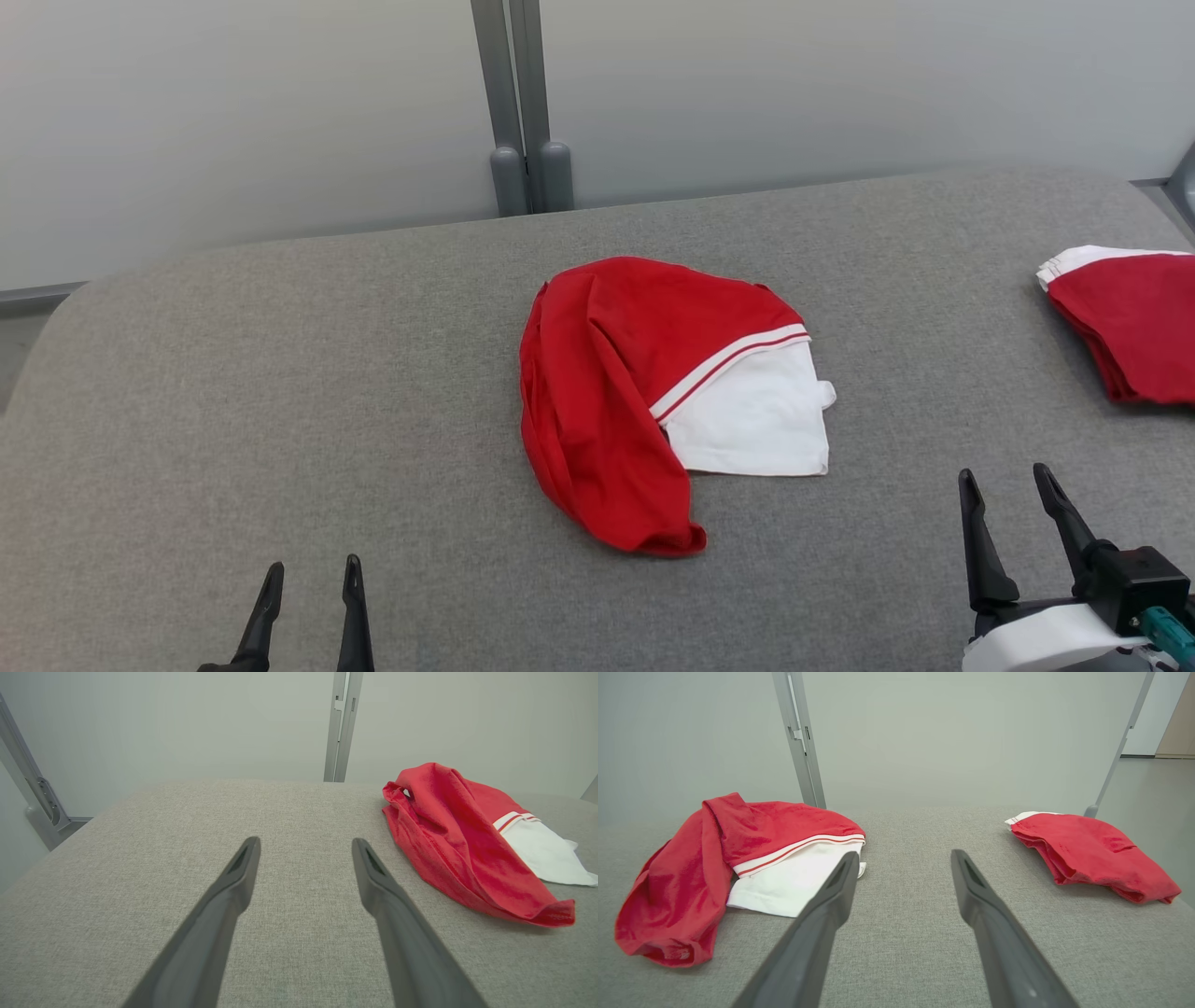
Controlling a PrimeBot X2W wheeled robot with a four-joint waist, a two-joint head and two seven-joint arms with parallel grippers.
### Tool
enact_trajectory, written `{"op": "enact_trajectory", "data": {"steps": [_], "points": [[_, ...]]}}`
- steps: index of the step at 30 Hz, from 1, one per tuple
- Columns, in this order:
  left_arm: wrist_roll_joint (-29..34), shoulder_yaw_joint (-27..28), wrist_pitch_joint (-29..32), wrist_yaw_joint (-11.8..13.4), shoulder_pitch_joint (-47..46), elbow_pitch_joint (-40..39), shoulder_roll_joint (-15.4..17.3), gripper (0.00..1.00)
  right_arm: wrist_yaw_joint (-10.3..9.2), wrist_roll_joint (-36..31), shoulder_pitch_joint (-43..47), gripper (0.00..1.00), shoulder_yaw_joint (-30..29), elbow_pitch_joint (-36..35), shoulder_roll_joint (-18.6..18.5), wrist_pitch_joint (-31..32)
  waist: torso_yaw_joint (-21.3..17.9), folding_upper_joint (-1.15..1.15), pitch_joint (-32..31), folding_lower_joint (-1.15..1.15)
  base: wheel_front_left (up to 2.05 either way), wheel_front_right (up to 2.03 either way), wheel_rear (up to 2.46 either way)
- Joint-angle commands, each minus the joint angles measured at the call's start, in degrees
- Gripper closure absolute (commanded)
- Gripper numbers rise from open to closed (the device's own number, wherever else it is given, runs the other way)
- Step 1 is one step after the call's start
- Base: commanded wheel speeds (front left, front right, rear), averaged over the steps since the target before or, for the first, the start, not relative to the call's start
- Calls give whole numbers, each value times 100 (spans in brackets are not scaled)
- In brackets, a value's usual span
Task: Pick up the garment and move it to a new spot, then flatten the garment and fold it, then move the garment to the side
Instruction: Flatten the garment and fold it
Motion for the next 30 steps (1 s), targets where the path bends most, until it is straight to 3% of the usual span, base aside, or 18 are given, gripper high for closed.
{"op": "enact_trajectory", "data": {"steps": [1, 8, 13, 19, 30], "points": [[31, 2, 2, 16, -32, 5, 1, 0, 0, 0, -35, 0, 15, -30, -16, -17, -14, 0, 1, 0, 0, 0, 0], [90, -381, 2, 38, -319, -101, -1, 0, 0, 225, -215, 0, 18, -194, 23, -17, -28, 0, 106, 0, 0, 0, 0], [66, -1659, 93, -208, -956, -145, 4, 0, 1, 170, -925, 0, 359, 725, -153, 190, 26, 0, 436, 0, 0, 0, 0], [202, -3433, 836, -477, -2065, 408, 15, 0, -2, 170, -2056, 0, 650, 1838, -188, 828, 165, 0, 829, 0, 0, 0, 0], [-303, -4839, 841, 17, -3283, 1637, 12, 0, -1, 101, -3173, 0, 1041, 3145, -27, 1151, 246, 0, 1448, 0, 0, 0, 0]]}}
